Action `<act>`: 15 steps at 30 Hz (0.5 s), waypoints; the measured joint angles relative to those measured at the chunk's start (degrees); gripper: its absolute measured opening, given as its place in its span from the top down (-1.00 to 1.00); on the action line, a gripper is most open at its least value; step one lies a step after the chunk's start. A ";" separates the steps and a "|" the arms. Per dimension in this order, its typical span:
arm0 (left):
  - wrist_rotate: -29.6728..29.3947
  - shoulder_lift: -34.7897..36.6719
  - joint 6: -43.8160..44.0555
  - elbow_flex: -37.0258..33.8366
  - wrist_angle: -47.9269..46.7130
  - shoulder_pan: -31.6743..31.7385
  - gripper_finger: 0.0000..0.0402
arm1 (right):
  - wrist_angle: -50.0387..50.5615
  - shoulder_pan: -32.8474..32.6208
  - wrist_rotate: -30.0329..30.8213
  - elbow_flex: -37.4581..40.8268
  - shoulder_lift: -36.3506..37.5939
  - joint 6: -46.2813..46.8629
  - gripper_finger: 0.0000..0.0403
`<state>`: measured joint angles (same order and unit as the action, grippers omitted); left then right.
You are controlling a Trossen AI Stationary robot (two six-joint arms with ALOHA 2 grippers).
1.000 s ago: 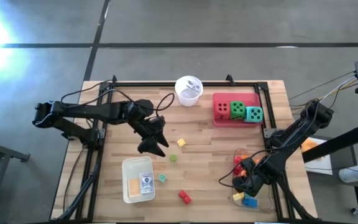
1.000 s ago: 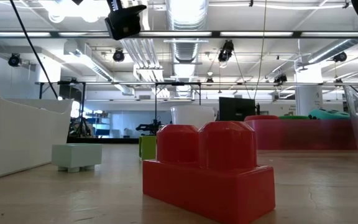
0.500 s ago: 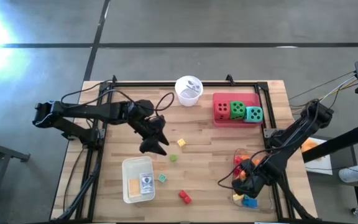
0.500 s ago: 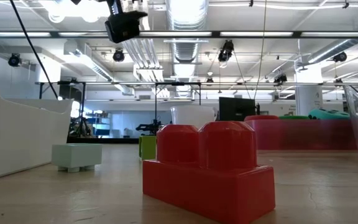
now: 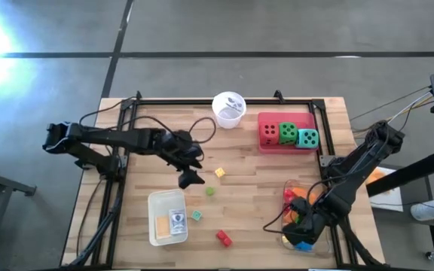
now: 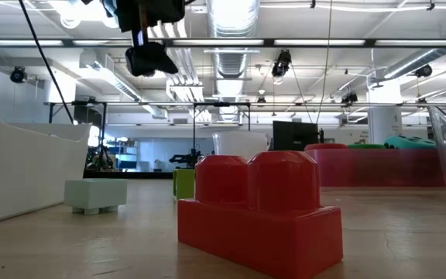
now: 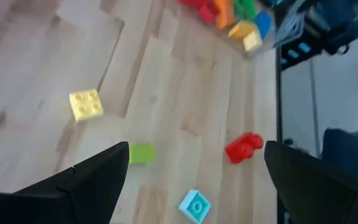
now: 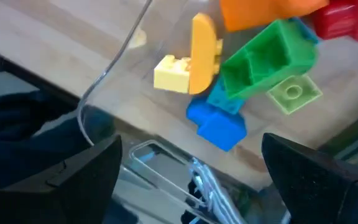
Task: Pick & Place Toys
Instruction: Put the light green game piece into the transparent bin
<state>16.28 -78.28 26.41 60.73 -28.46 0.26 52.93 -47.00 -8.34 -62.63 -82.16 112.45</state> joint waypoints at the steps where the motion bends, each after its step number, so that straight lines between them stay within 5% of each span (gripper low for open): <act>1: -0.01 -0.61 0.15 0.00 -0.14 -0.37 -0.87 | 1.37 0.00 0.73 -0.61 -0.12 0.05 -0.87; 15: -2.79 -12.84 -0.75 0.03 -0.18 -4.01 -0.87 | 12.50 0.07 7.67 -5.81 -0.08 2.68 -0.87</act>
<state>13.50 -91.12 25.66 60.76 -28.64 -3.75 65.44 -46.93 -0.68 -68.44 -82.24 115.13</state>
